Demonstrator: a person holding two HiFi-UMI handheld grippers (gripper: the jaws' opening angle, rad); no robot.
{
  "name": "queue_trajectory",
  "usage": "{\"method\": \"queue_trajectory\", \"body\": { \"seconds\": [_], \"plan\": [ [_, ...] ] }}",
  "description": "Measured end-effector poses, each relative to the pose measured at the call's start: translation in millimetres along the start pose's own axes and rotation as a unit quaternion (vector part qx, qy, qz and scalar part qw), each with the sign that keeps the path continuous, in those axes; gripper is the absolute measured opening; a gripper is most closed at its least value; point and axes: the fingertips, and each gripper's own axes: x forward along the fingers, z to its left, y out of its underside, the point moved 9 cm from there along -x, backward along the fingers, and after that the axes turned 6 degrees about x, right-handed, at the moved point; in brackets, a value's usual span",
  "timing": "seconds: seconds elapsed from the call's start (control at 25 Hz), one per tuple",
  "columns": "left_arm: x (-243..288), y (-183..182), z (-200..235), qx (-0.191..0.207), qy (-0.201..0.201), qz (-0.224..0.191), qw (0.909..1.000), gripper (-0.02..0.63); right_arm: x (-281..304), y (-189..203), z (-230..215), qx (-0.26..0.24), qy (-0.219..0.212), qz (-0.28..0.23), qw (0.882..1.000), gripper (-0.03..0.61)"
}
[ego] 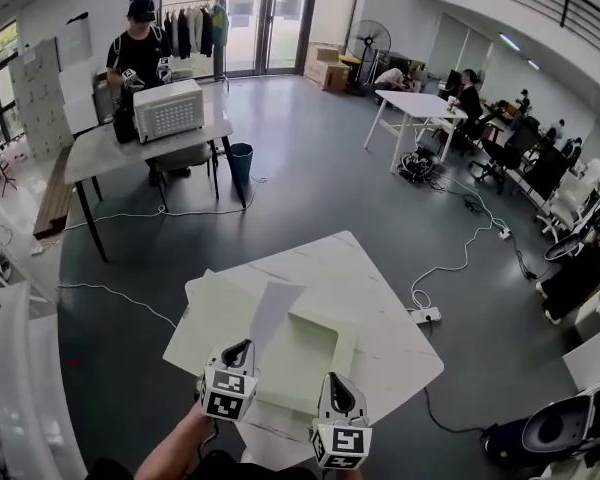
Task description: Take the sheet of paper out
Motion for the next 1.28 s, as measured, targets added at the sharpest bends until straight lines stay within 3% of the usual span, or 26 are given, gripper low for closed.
{"method": "queue_trajectory", "body": {
  "seconds": [0.32,0.56,0.88,1.28],
  "plan": [
    [-72,-9,-4,0.008,0.011,-0.072,0.9973,0.025,-39,-5,27,-0.007,0.021,-0.028,0.999,0.017],
    [-122,-4,-6,0.016,0.019,-0.102,0.9944,0.025,-71,-4,48,-0.005,0.033,-0.037,0.999,0.017],
    [-153,28,-19,0.023,0.028,-0.101,0.9942,0.025,-96,15,63,-0.002,0.035,-0.037,0.999,0.018],
    [-165,35,-15,0.027,0.027,-0.088,0.9954,0.025,-105,13,74,0.004,0.038,-0.035,0.999,0.017]
  ]
}}
